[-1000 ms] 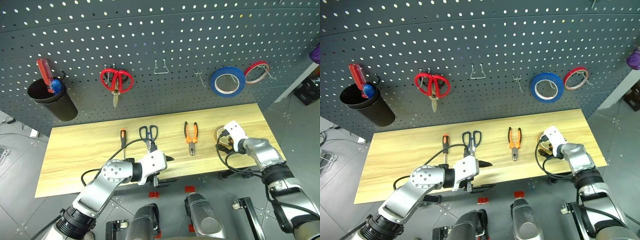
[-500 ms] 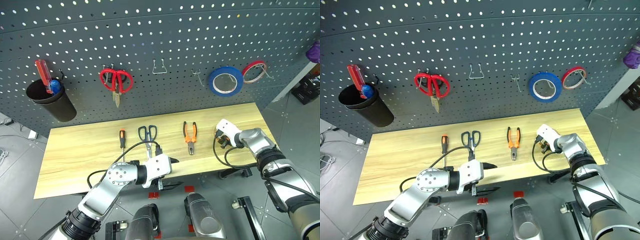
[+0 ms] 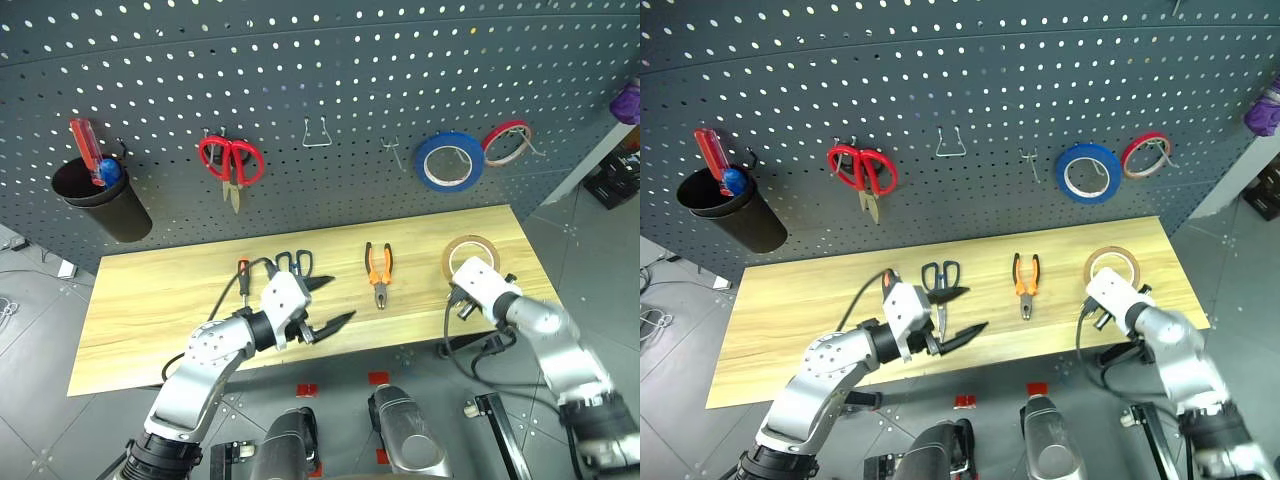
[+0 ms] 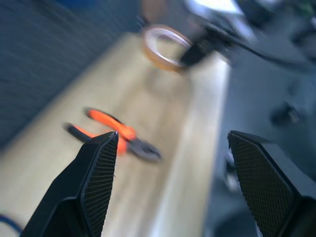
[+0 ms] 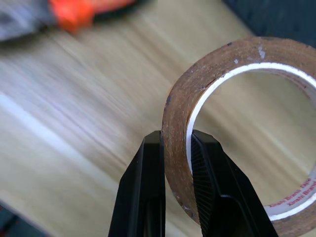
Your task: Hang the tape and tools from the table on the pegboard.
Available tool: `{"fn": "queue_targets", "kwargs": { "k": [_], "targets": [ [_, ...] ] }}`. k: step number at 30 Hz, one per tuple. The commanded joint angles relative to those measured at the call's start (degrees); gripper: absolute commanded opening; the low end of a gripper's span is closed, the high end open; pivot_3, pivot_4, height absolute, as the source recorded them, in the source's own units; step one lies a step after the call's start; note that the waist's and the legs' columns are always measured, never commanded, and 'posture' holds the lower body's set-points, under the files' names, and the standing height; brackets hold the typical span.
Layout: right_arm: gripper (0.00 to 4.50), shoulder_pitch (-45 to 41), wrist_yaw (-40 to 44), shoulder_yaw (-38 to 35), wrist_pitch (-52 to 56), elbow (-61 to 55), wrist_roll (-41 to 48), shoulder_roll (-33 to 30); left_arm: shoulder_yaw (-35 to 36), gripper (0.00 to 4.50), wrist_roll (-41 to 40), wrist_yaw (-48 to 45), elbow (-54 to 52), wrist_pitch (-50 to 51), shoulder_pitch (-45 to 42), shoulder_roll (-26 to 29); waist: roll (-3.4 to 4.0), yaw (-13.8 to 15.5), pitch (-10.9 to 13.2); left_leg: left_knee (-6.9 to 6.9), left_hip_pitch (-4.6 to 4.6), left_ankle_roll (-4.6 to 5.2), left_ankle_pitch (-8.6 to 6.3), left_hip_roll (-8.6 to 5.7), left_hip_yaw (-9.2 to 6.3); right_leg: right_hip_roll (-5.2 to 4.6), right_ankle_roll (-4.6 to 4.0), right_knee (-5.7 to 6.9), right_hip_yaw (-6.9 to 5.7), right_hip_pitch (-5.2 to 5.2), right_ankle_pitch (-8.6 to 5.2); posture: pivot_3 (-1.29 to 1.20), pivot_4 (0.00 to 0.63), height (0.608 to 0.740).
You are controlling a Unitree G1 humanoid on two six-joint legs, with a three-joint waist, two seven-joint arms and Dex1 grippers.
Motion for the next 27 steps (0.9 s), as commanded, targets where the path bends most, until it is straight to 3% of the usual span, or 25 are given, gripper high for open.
{"fn": "queue_targets", "kwargs": {
  "k": [1, 6, 13, 21, 27],
  "targets": [
    [0.44, 2.7, -8.9, 1.1, -9.9, -10.1, -5.0, 2.7, 4.1, 3.73, -2.0, 2.5, -2.6, -1.6, 0.9, -0.8, 0.0, -0.3, 0.0, 0.0, 0.02, -0.02, 0.01, 0.0, 0.03, 0.02, 0.0, 0.03, 0.04, -0.03, 0.0, -0.41, 0.261, 0.74],
    [0.44, -4.3, -13.5, 4.2, -18.0, -8.1, -8.3, 6.5, 7.1, 3.73, -6.5, 3.5, -5.3, 1.5, 1.9, -1.2, -0.03, -0.9, 0.0, 0.01, 0.0, -0.06, 0.04, 0.0, 0.1, 0.05, 0.0, 0.03, 0.09, -0.08, 0.01, -0.4, 0.256, 0.74],
    [0.44, -23.5, -13.8, 7.0, -26.1, 13.6, -6.5, 11.9, 7.7, 3.73, -5.3, 3.6, -5.8, 0.9, 1.8, 0.9, -0.17, -1.6, -0.1, -0.02, -0.01, -0.06, 0.04, 0.07, 0.09, 0.16, -0.04, 0.03, 0.08, -0.09, 0.02, -0.36, 0.239, 0.74],
    [0.44, -31.0, -11.3, 7.2, -28.6, 27.3, -3.3, 16.6, 7.3, 3.73, -4.4, 3.9, -5.5, 0.5, 1.3, 1.5, -0.18, -1.6, -0.1, -0.02, -0.05, -0.06, 0.05, 0.09, 0.11, 0.17, -0.05, 0.05, 0.1, -0.14, 0.03, -0.34, 0.243, 0.74],
    [2.37, -23.2, -6.9, 6.9, -19.2, 18.2, -1.9, 16.0, 7.6, 3.73, -2.7, 2.6, -4.0, -0.8, 1.2, 3.9, -0.18, -1.4, -0.1, -0.03, -0.06, -0.06, 0.05, 0.12, 0.13, 0.18, -0.05, 0.06, 0.12, -0.17, 0.03, -0.33, 0.27, 0.74]
  ]
}}
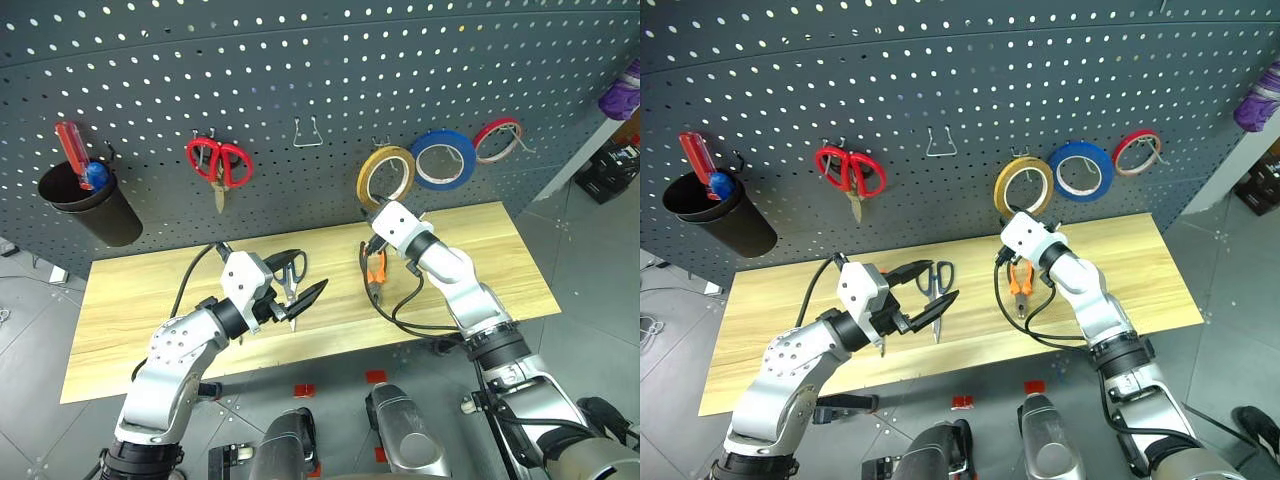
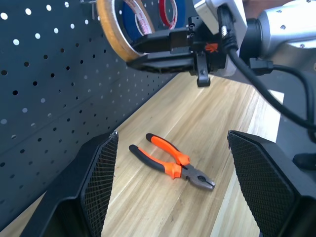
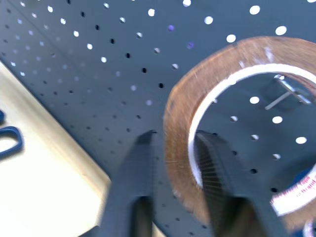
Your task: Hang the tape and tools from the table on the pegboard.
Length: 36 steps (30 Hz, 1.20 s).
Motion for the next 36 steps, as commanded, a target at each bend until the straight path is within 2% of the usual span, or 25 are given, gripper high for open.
{"fn": "queue_targets", "kwargs": {
  "k": [1, 4, 6, 9, 13, 17, 19, 22, 27, 36],
  "targets": [
    [2.71, 5.7, 3.3, -0.6, 10.3, -9.0, 1.8, -0.3, 0.6, 3.73, 2.0, -1.9, 0.7, -2.9, 0.3, 2.8, 0.0, 0.1, 0.0, 0.0, -0.01, 0.0, 0.0, 0.01, 0.0, 0.01, 0.0, 0.0, 0.01, 0.0, 0.0, -0.33, 0.281, 0.74],
    [3.75, 10.9, 3.2, -1.9, 30.6, -17.9, 3.1, 3.7, 1.0, 3.73, 4.8, -4.7, 4.6, -6.9, 1.4, 6.9, 0.01, 0.2, 0.0, -0.02, 0.01, 0.01, -0.01, 0.1, 0.01, 0.04, -0.01, 0.01, 0.02, -0.01, 0.01, -0.33, 0.29, 0.74],
    [4.43, 10.6, 1.6, -3.3, 42.5, -21.1, 4.3, 8.0, 0.8, 3.73, 5.8, -6.2, 6.3, -9.1, 1.9, 8.9, 0.06, -0.1, 0.1, -0.07, 0.03, 0.01, -0.01, 0.23, 0.08, 0.12, -0.11, 0.0, 0.06, -0.07, 0.06, -0.34, 0.308, 0.74],
    [4.43, 6.6, -4.5, -6.9, 57.1, -21.2, 4.9, 16.1, 0.2, 3.73, 6.9, -8.9, 8.2, -11.4, 2.6, 11.6, 0.11, -0.3, 0.5, -0.12, 0.02, 0.0, -0.01, 0.35, 0.19, 0.19, -0.19, 0.02, 0.15, -0.2, 0.1, -0.34, 0.33, 0.74],
    [4.43, 0.5, -11.1, -12.3, 65.7, -15.7, 6.3, 22.7, -0.7, 3.73, 9.1, -11.9, 9.2, -15.4, 5.2, 14.4, 0.06, -0.1, 1.4, -0.15, -0.01, 0.0, -0.02, 0.35, 0.24, 0.16, -0.3, -0.05, 0.19, -0.27, 0.15, -0.33, 0.371, 0.74],
    [4.43, -4.7, -16.0, -16.5, 67.5, -8.5, 8.6, 25.2, -0.5, 3.73, 9.9, -12.6, 8.3, -17.4, 9.4, 15.6, 0.1, 0.2, 2.4, -0.24, -0.12, 0.03, -0.04, 0.34, 0.3, 0.09, -0.36, -0.12, 0.2, -0.44, 0.14, -0.31, 0.389, 0.74],
    [4.43, -6.6, -18.5, -17.5, 66.0, -4.6, 9.2, 25.2, -0.1, 3.73, 10.3, -12.4, 7.8, -18.0, 11.4, 15.9, 0.07, 0.1, 3.0, -0.24, -0.2, 0.03, -0.05, 0.34, 0.33, 0.08, -0.39, -0.12, 0.21, -0.51, 0.13, -0.3, 0.391, 0.74],
    [4.43, -9.4, -20.9, -18.3, 62.5, 1.0, 10.5, 25.0, 0.4, 3.73, 10.5, -11.6, 6.8, -17.8, 13.1, 15.8, 0.07, -0.4, 3.0, -0.21, -0.68, 0.02, -0.02, 0.34, 0.5, 0.12, -0.4, 0.08, 0.36, -1.16, 0.14, -0.29, 0.388, 0.74],
    [4.43, -14.0, -23.7, -21.0, 57.4, 10.0, 14.4, 26.0, 0.4, 3.73, 10.6, -10.6, 5.0, -16.9, 14.5, 15.5, 0.06, -0.5, 3.1, -0.2, -0.65, 0.03, -0.01, 0.41, 0.67, 0.18, -0.46, 0.12, 0.45, -1.18, 0.19, -0.27, 0.382, 0.74],
    [4.43, -17.1, -25.3, -22.0, 57.0, 13.5, 20.0, 26.3, 0.7, 3.73, 10.5, -9.9, 4.5, -16.2, 14.1, 15.6, 0.04, -0.3, 3.1, -0.22, -0.66, 0.04, -0.02, 0.4, 0.74, 0.19, -0.45, 0.07, 0.51, -1.2, 0.2, -0.27, 0.377, 0.74]
  ]
}}
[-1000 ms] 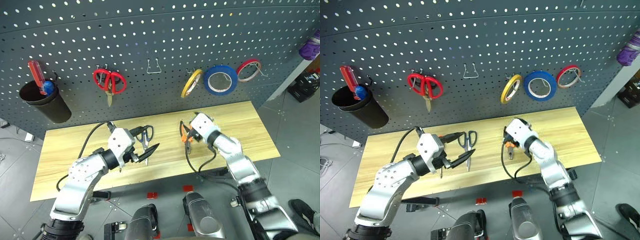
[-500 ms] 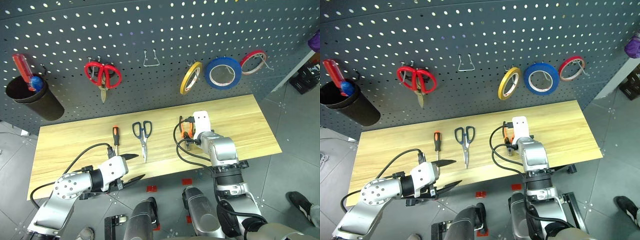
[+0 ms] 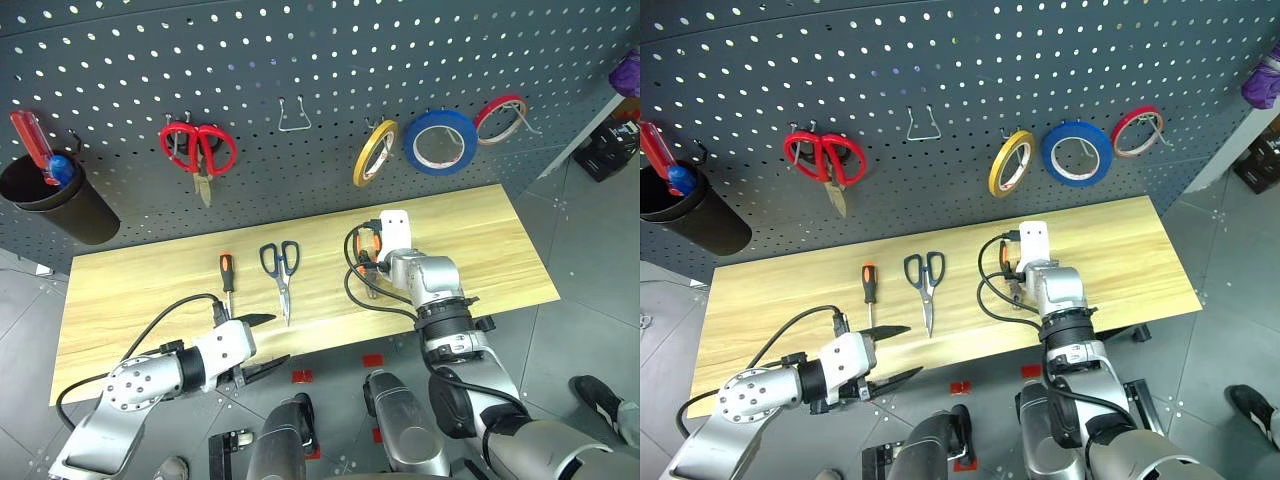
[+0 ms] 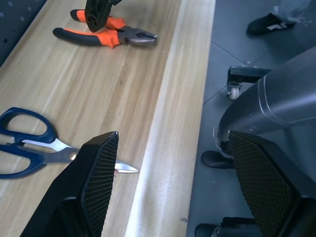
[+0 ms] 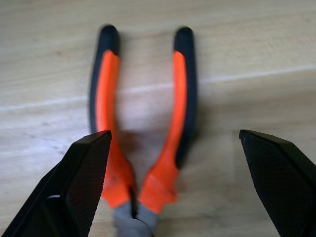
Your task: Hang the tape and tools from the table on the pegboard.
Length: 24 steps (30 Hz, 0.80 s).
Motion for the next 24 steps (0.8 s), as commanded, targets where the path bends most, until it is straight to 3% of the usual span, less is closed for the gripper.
{"fn": "queue_targets", "kwargs": {
  "k": [1, 12, 20, 24],
  "targets": [
    [4.43, -2.3, -1.1, -0.2, -0.6, 0.0, 2.4, 3.9, 0.7, 3.73, 0.1, 0.2, -1.9, -0.2, 0.2, 0.2, 0.0, 0.0, 0.0, 0.0, 0.0, 0.0, 0.0, 0.0, 0.0, 0.0, 0.0, 0.0, 0.01, 0.0, 0.0, -0.27, 0.377, 0.74],
    [4.43, 0.3, 2.7, 7.0, 3.6, -5.6, 4.1, 3.3, 0.4, 3.73, 0.1, 0.3, -1.3, -0.2, -0.5, 0.1, 0.0, 0.1, 0.0, -0.02, -0.02, 0.0, 0.0, 0.01, 0.02, 0.0, 0.0, -0.02, 0.04, -0.05, 0.0, -0.27, 0.371, 0.74],
    [4.43, 1.2, 3.1, 14.3, -4.5, -3.8, -0.1, 0.9, -0.1, 3.73, 0.3, 0.2, -0.6, -0.3, -1.3, 0.0, 0.01, 0.0, 0.0, -0.02, -0.08, 0.0, 0.0, 0.0, 0.02, 0.0, 0.0, -0.02, 0.04, -0.13, 0.0, -0.27, 0.372, 0.74],
    [4.43, 3.3, 4.2, 17.9, -3.4, -9.4, -1.5, 0.6, -0.2, 3.73, 0.5, 0.2, -0.2, -0.6, -1.4, 0.0, 0.0, 0.0, 0.0, -0.02, -0.2, -0.01, 0.0, 0.01, 0.03, 0.0, 0.0, -0.01, 0.04, -0.25, 0.0, -0.28, 0.367, 0.74]
  ]
}}
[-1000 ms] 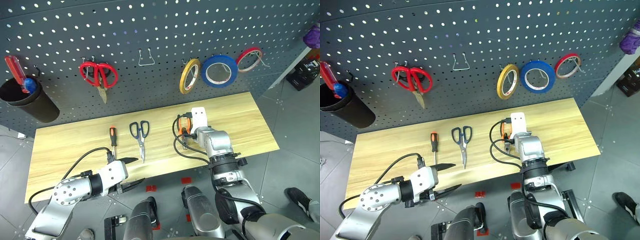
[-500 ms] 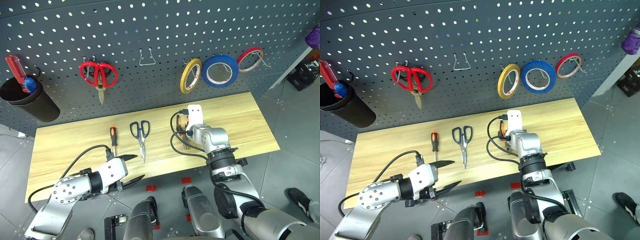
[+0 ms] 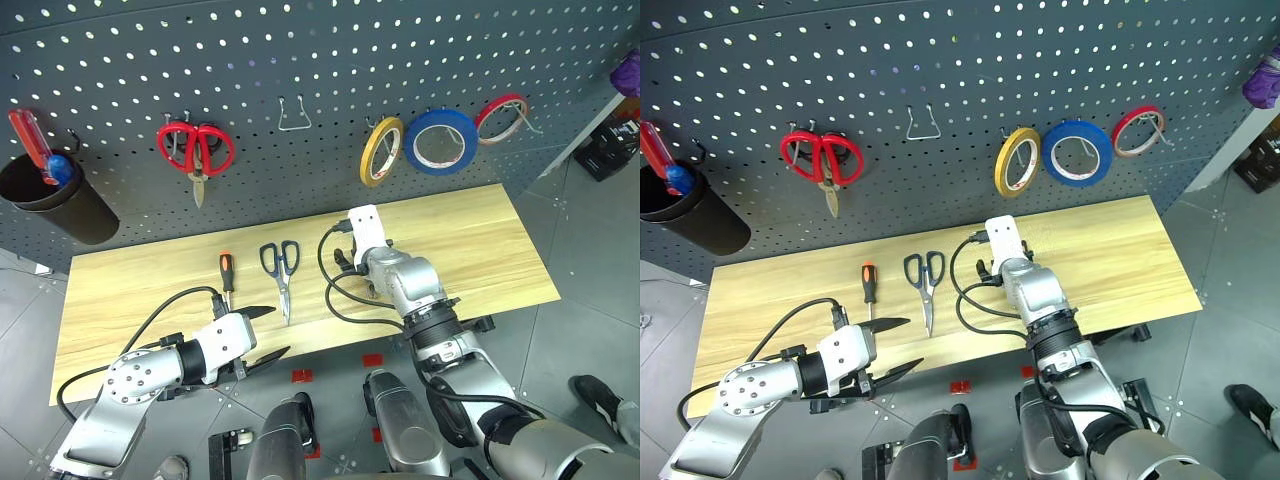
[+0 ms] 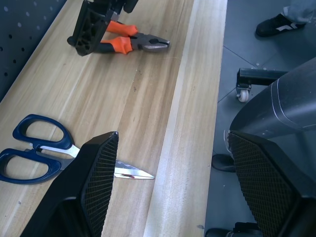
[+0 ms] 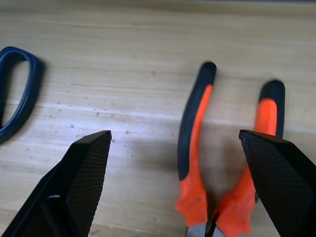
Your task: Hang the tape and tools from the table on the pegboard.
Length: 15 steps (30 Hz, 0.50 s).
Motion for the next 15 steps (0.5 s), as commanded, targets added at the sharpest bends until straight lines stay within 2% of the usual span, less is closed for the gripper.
{"fn": "queue_targets", "kwargs": {
  "k": [1, 8, 15],
  "targets": [
    [4.43, 2.4, 0.5, 2.9, 0.7, -5.9, -1.3, 0.7, -0.1, 3.73, 0.5, -0.1, -0.3, -0.7, 0.3, 0.0, 0.0, 0.0, 0.0, 0.0, -0.01, 0.0, 0.0, 0.0, 0.0, 0.0, 0.0, 0.0, 0.0, -0.01, 0.0, -0.28, 0.367, 0.74],
    [4.47, 7.1, -2.2, 1.4, 2.9, -10.4, -1.7, 1.0, -0.5, 3.73, 1.0, -0.2, 0.3, -1.1, 0.2, -0.3, 0.0, 0.1, 0.0, 0.01, -0.04, 0.0, 0.0, 0.0, -0.01, -0.01, 0.0, -0.02, 0.0, -0.02, 0.0, -0.29, 0.367, 0.74],
    [4.47, 5.7, -4.2, -0.3, 3.3, -7.4, -2.6, 1.0, -0.9, 3.73, 1.2, -0.4, 0.9, -1.4, -0.2, -0.2, -0.01, 0.0, 0.0, 0.01, -0.03, -0.01, 0.0, 0.01, 0.0, 0.0, 0.0, 0.0, 0.0, -0.03, 0.0, -0.29, 0.36, 0.74]
  ]
}}
